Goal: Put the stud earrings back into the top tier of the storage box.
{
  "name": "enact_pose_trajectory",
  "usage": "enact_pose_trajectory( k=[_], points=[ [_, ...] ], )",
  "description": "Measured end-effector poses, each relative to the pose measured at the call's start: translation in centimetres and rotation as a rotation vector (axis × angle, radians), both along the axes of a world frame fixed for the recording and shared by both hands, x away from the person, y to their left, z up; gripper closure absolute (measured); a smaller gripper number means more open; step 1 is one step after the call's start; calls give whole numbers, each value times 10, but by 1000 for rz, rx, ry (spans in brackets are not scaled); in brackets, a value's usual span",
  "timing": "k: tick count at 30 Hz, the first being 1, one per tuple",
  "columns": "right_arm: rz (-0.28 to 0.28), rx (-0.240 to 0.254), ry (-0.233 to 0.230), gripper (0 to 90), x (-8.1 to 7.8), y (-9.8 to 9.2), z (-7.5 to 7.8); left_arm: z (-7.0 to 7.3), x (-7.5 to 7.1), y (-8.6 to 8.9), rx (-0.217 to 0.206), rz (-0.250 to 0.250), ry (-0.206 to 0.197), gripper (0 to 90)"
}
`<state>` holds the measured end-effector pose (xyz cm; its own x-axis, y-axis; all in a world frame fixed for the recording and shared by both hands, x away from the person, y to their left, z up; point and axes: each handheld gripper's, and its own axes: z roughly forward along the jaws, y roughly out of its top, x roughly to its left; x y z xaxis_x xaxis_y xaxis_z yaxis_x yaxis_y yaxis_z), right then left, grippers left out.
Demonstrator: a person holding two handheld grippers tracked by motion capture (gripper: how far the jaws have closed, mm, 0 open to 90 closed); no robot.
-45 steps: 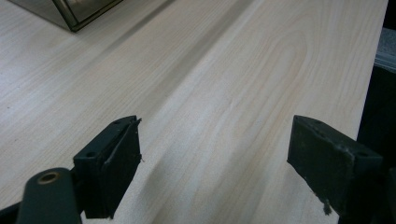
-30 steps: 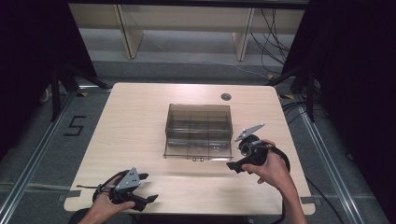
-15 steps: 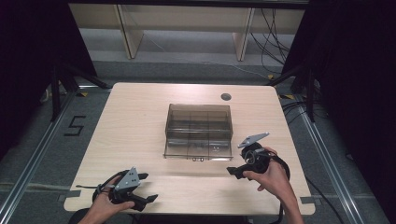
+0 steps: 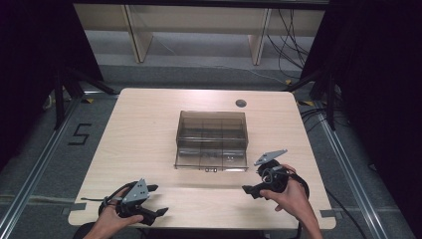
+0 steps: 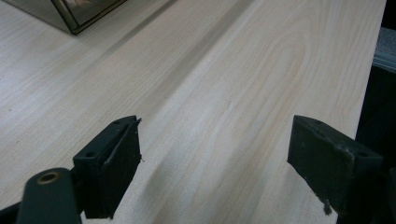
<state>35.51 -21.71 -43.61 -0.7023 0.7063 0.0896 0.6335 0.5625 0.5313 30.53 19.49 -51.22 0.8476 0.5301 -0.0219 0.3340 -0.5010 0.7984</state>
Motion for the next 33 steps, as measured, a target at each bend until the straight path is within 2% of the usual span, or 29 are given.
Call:
enact_pose_trajectory(
  k=[1,2,4,5,6,7,8,9,11,12,13,15,16,18,20,22,23,28,29,31,32,33],
  points=[
    [2,3,-13,196,0,0,-2,0,0,0,0,1,-1,166],
    [-17,-2,13,195,-2,0,-2,0,0,1,6,0,-2,166],
    [5,7,2,195,-4,1,-5,0,0,1,13,2,-13,166],
    [16,-5,2,196,-4,1,-5,0,0,1,10,-1,-9,166],
    [7,-9,19,195,-6,2,-5,0,0,1,9,-1,-9,166],
    [23,-11,-1,195,-6,2,-6,0,0,1,5,0,-2,166],
    [-21,-29,15,195,-8,3,-6,0,0,1,13,-1,-5,166],
    [6,-17,17,192,-8,4,-7,0,0,1,8,3,-7,166],
    [-7,-25,18,190,-10,5,-9,0,0,1,14,2,-14,166],
    [27,-16,4,190,-10,5,-11,0,0,1,14,2,-10,166],
    [12,-24,27,190,-12,6,-12,0,0,1,9,-1,-10,166],
    [13,-25,16,190,-13,8,-16,0,0,1,13,2,-13,166],
    [22,-20,26,191,-14,7,-16,1,0,1,14,2,-10,166],
    [-2,-34,31,193,-15,8,-18,0,0,1,7,0,-10,166],
    [18,-27,35,194,-16,8,-19,0,0,1,7,0,-9,166],
    [12,-26,45,194,-18,9,-20,0,0,2,14,1,-14,166],
    [35,-19,32,194,-17,8,-22,0,0,2,14,3,-14,166],
    [1,-41,31,193,-19,10,-27,1,0,2,19,2,-14,166],
    [-12,-39,47,195,-21,10,-26,0,-1,2,15,0,-11,166],
    [32,-20,30,197,-21,9,-28,0,-1,1,17,-4,-9,166],
    [23,-23,41,198,-23,9,-29,-1,-2,-1,7,-2,-5,166],
    [24,-28,42,199,-23,9,-30,0,-1,1,30,-9,-8,166]
  ],
)
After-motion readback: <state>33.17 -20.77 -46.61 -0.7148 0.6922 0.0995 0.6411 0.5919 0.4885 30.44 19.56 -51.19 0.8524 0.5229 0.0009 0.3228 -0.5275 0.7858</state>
